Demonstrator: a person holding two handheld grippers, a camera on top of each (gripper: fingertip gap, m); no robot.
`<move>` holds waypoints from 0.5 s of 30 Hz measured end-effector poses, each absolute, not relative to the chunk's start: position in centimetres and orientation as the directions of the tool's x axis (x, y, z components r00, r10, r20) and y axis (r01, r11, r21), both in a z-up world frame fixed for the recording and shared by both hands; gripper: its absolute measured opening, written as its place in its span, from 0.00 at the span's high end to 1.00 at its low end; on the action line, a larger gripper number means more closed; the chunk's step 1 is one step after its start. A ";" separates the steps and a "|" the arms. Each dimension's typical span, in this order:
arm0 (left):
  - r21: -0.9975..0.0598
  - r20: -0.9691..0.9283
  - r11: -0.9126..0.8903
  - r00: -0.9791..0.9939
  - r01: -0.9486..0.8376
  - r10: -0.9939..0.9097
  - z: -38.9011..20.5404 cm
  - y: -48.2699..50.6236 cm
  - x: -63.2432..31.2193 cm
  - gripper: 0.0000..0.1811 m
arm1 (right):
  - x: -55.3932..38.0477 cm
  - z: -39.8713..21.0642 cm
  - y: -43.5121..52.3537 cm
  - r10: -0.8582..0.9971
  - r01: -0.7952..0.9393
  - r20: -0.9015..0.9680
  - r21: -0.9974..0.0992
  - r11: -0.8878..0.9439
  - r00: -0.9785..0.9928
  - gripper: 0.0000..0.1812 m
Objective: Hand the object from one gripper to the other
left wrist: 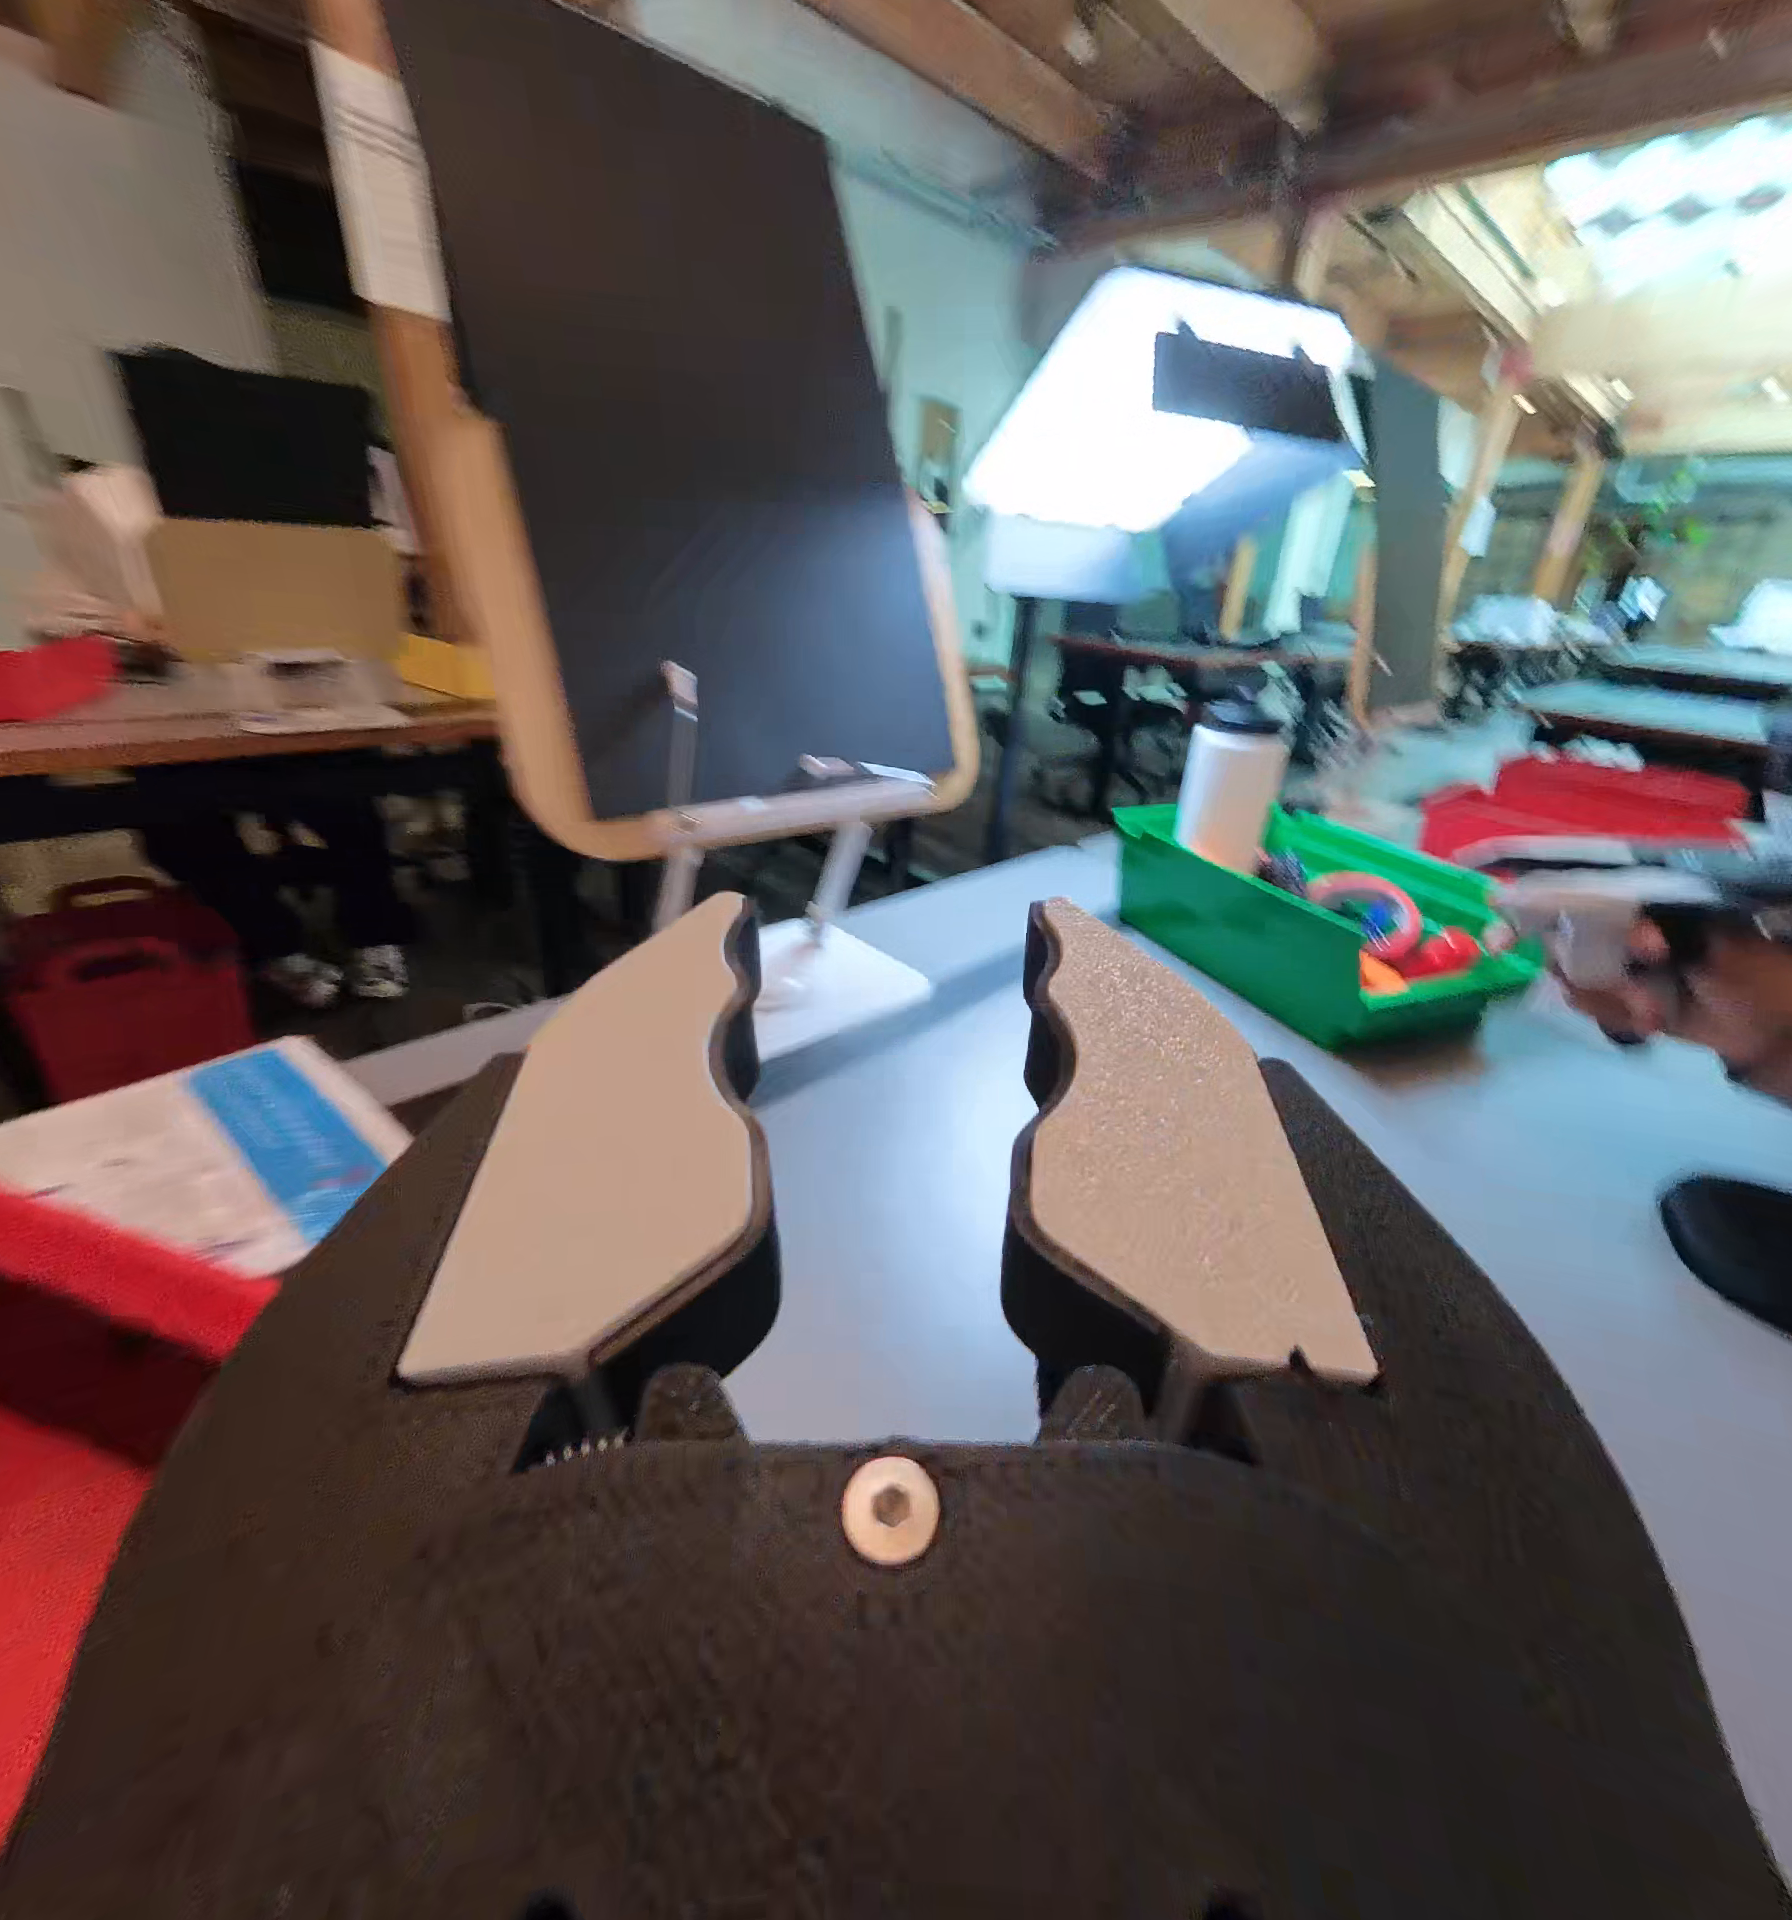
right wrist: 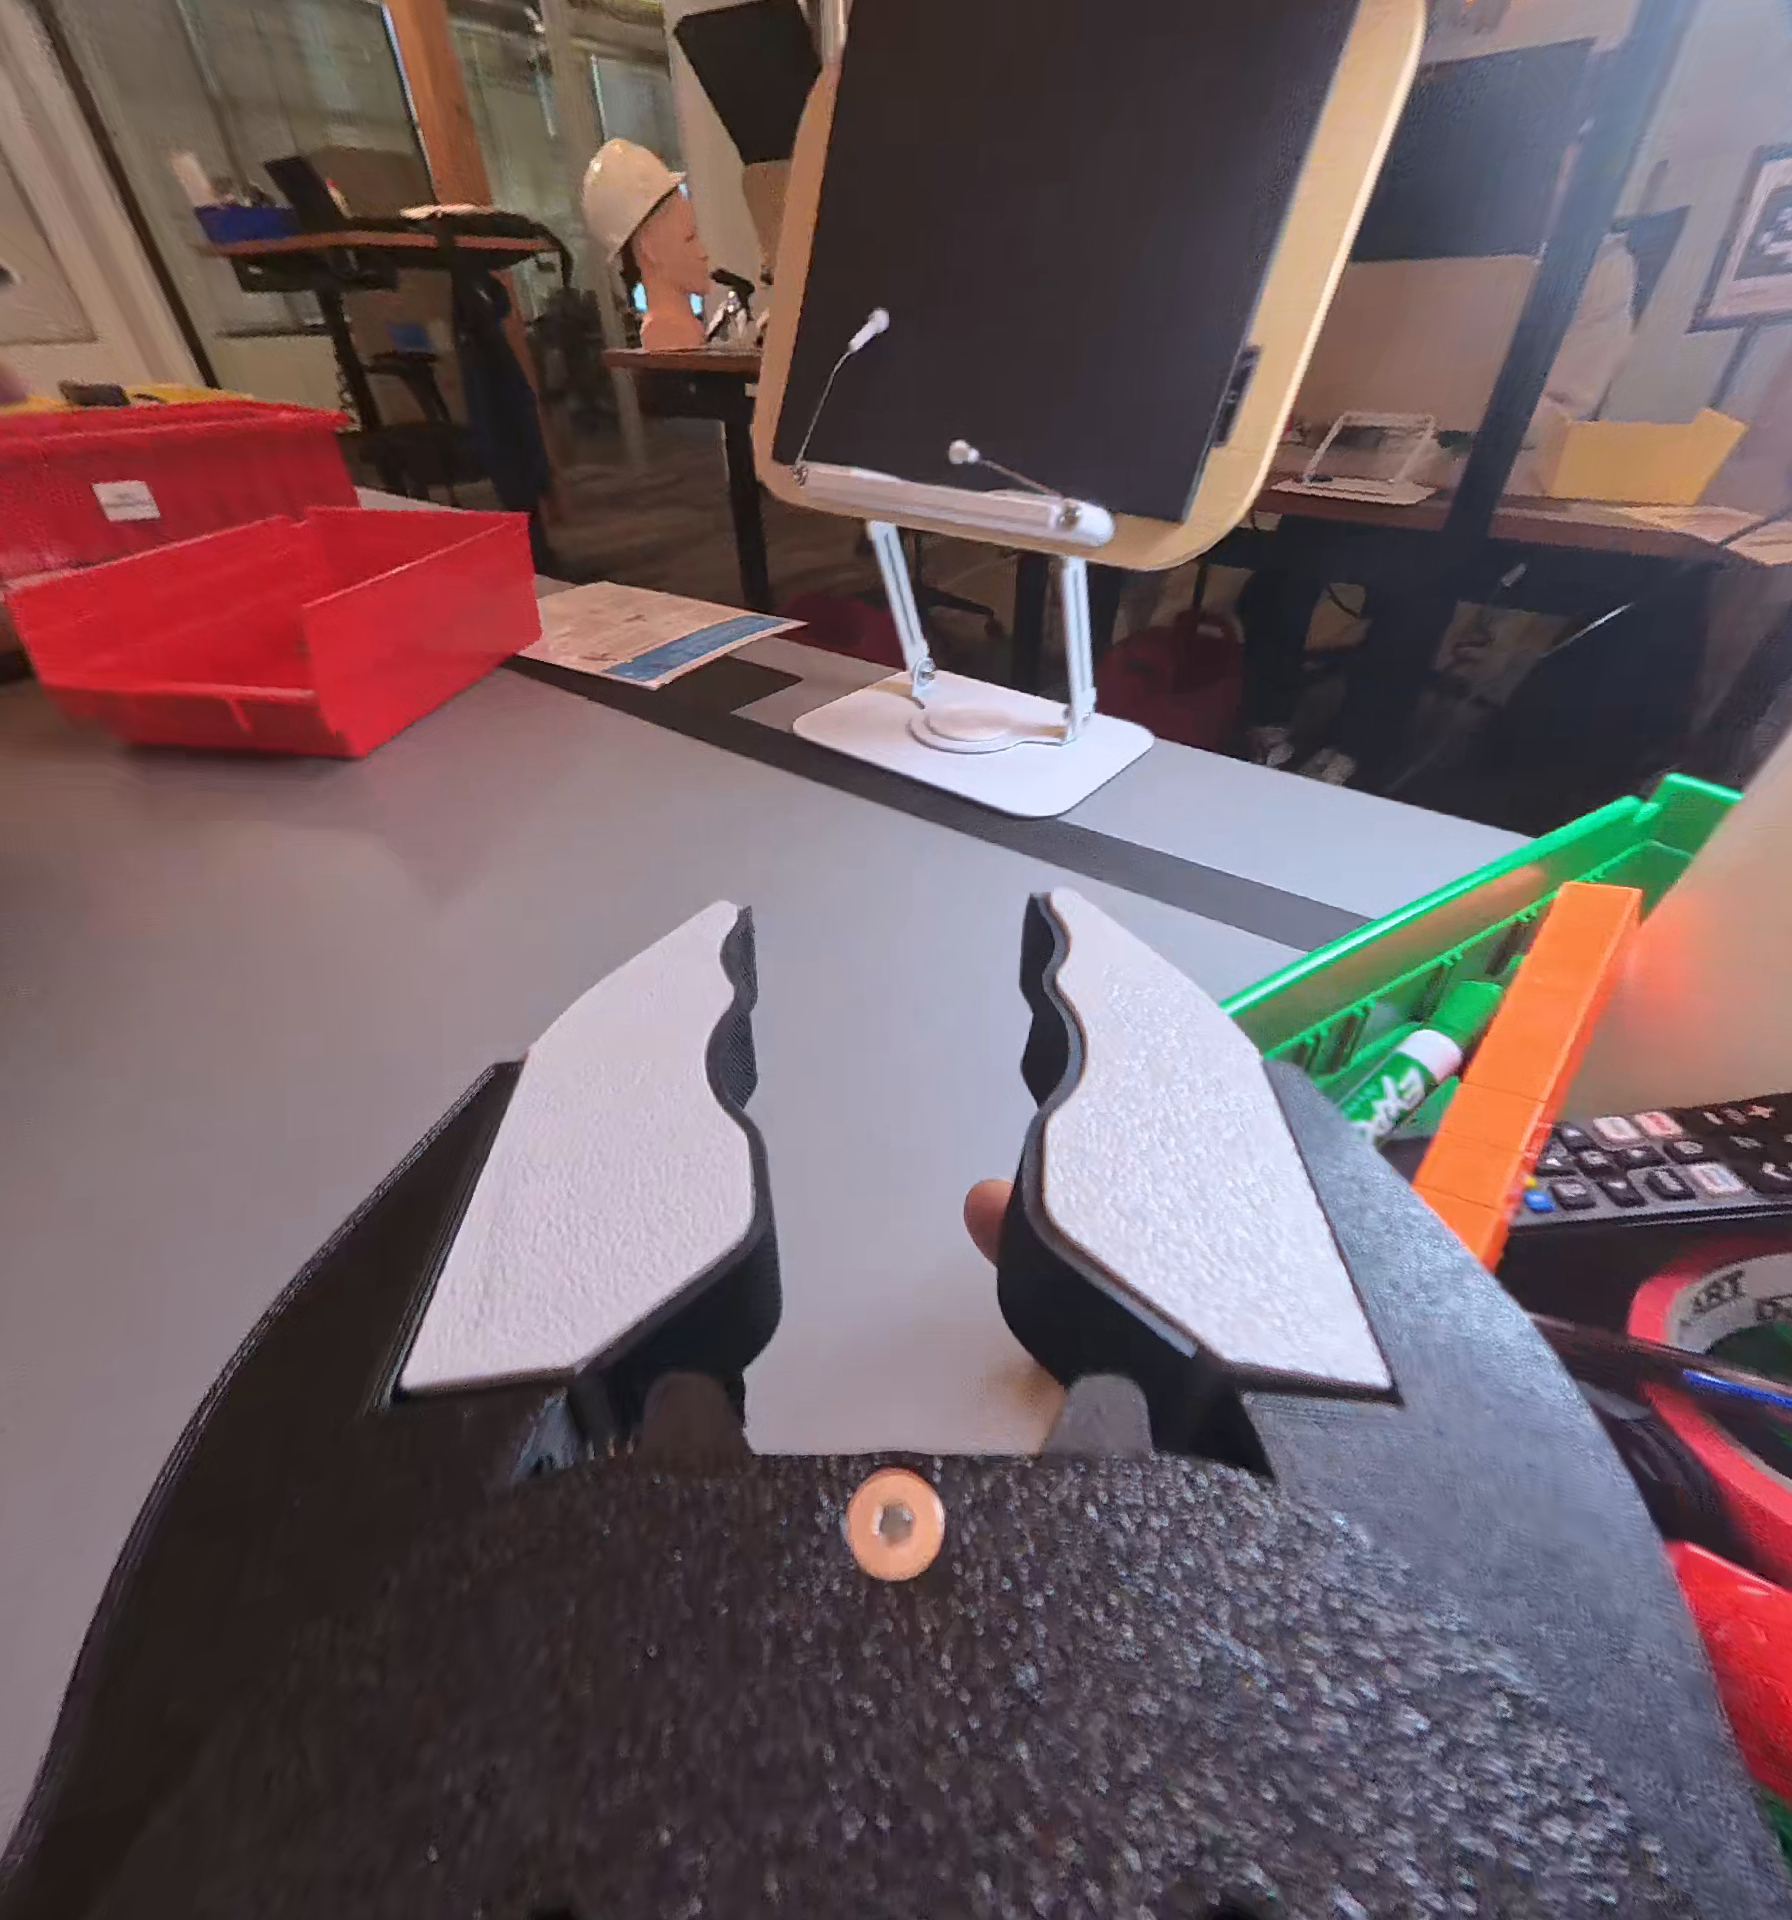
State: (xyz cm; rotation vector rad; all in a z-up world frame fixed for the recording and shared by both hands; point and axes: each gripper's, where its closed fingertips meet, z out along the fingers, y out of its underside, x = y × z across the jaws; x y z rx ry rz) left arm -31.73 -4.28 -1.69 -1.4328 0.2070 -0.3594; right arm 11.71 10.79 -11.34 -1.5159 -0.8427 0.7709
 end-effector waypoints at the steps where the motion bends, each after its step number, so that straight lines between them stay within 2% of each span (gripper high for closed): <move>1: -0.983 0.082 0.133 0.951 0.126 -0.299 -0.1 -5.1 -34.6 0.74 | 11.3 -11.7 10.3 0.866 0.088 -0.013 -0.994 -0.066 0.500 0.73; 4: -0.986 0.035 0.159 0.995 0.050 -0.095 2.9 -6.3 -42.0 0.78 | 9.8 -11.9 9.2 0.906 0.045 -0.060 -0.995 -0.087 0.420 0.76; 9: -1.000 -0.018 -0.024 0.996 -0.016 0.093 4.1 -4.1 -50.4 0.76 | 7.8 -12.5 8.3 0.936 0.035 -0.094 -0.993 -0.112 0.338 0.77; 12: -0.988 -0.007 -0.154 0.987 0.017 0.159 2.5 -1.3 -54.2 0.75 | 7.4 -12.9 7.7 0.942 0.043 -0.101 -0.992 -0.121 0.319 0.77; 15: -0.950 0.007 -0.305 0.980 0.069 0.197 -1.8 2.1 -56.7 0.74 | 7.6 -13.1 7.4 0.941 0.064 -0.069 -0.993 -0.096 0.331 0.77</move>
